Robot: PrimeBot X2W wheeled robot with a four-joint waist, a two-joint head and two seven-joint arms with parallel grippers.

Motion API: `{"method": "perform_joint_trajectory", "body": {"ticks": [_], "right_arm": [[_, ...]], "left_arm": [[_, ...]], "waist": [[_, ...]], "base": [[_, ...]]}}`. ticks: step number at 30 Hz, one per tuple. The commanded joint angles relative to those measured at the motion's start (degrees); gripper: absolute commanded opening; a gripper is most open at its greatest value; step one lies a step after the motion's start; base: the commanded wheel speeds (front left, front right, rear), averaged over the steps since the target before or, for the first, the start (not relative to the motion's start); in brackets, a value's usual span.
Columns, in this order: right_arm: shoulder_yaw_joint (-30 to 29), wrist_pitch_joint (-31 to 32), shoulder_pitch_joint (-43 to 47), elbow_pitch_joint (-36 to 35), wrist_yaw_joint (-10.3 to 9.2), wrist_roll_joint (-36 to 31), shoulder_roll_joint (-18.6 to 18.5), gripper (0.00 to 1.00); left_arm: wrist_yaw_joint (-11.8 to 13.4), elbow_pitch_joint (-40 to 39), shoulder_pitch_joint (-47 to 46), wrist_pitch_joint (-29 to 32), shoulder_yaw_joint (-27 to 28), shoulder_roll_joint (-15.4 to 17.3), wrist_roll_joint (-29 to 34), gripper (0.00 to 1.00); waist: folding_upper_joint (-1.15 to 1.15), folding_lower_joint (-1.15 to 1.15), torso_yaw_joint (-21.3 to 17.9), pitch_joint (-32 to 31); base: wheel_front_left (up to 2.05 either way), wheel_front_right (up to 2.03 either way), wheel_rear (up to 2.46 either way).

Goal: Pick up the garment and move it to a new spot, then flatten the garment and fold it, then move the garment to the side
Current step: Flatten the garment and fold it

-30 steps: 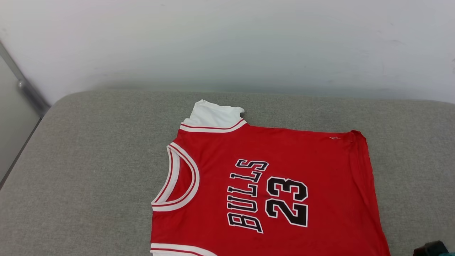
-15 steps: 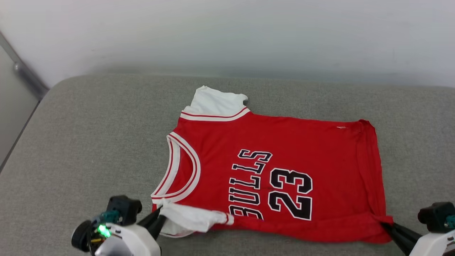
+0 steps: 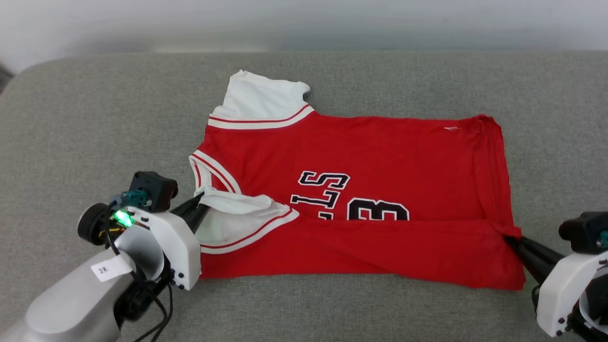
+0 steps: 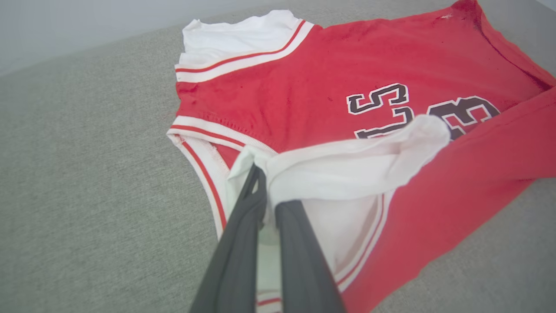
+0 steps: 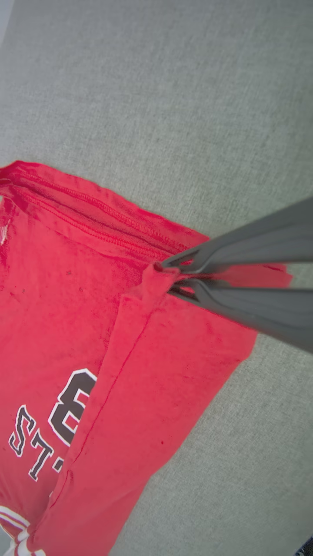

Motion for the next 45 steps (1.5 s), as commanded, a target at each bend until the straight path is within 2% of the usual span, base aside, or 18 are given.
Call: {"method": "perform_joint_trajectory", "body": {"ticks": [1,10,19,20,21,22,27,32,39,45], "right_arm": [[0.3,-0.3,-1.7,0.5,-0.04,0.1,0.4,0.00],[2.8,-0.7,-7.9,5.1,-0.04,-0.3,0.9,0.00],[5.6,-1.2,-10.0,9.2,-0.04,0.6,0.7,0.00],[5.6,-1.6,-10.0,9.1,-0.04,0.8,0.7,0.05],[5.5,-1.8,-10.0,9.0,-0.04,0.8,0.8,0.41],[5.6,-2.0,-9.9,8.7,-0.04,0.8,0.7,1.00],[4.4,-2.7,-8.6,6.8,-0.04,0.6,0.2,1.00],[3.0,-3.0,-7.4,4.7,-0.04,-0.6,-0.3,1.00],[1.9,-1.3,-6.2,2.8,-0.04,-1.4,0.8,1.00],[1.5,0.0,-5.8,1.6,-0.04,-1.9,1.5,1.00]], "left_arm": [[-0.6,1.3,-1.4,0.3,0.1,-0.4,0.2,0.00],[-5.2,12.6,-6.1,1.8,-1.0,-5.1,-0.9,0.00],[-8.9,23.7,-5.6,1.6,-3.4,-10.1,-1.7,0.00],[-9.1,24.3,-5.8,1.3,-3.4,-10.3,-1.6,0.49],[-9.1,24.8,-6.3,0.6,-3.2,-10.2,-1.1,1.00],[-9.3,25.1,-6.8,0.0,-2.9,-10.1,-1.3,1.00],[-9.8,23.7,-10.1,-0.1,-2.2,-8.6,-0.5,1.00],[-10.0,20.2,-13.0,4.8,-2.5,-5.8,-0.7,1.00],[-10.4,14.8,-16.2,20.7,-3.3,-2.1,-5.8,1.00],[-9.3,12.2,-17.2,35.9,-4.8,-0.1,-11.7,1.00]], "waist": [[0.00,-0.01,-1.0,2.5],[0.00,-0.01,-1.3,7.3],[0.00,-0.01,-0.7,6.5],[0.00,-0.01,-0.5,6.0],[0.00,-0.01,-0.4,5.4],[0.00,-0.01,-0.3,4.9],[0.00,-0.01,0.9,1.4],[0.00,-0.01,2.0,-1.3],[0.00,-0.01,2.5,-2.9],[0.00,-0.01,2.0,-2.8]], "base": [[0.00,0.00,0.00],[0.00,0.00,0.00],[0.00,0.00,0.00],[0.00,0.00,0.00],[0.00,0.00,0.00],[0.00,0.00,0.00],[0.00,0.00,0.00],[0.00,0.00,0.00],[0.00,0.00,0.00],[0.00,0.00,0.00]]}}
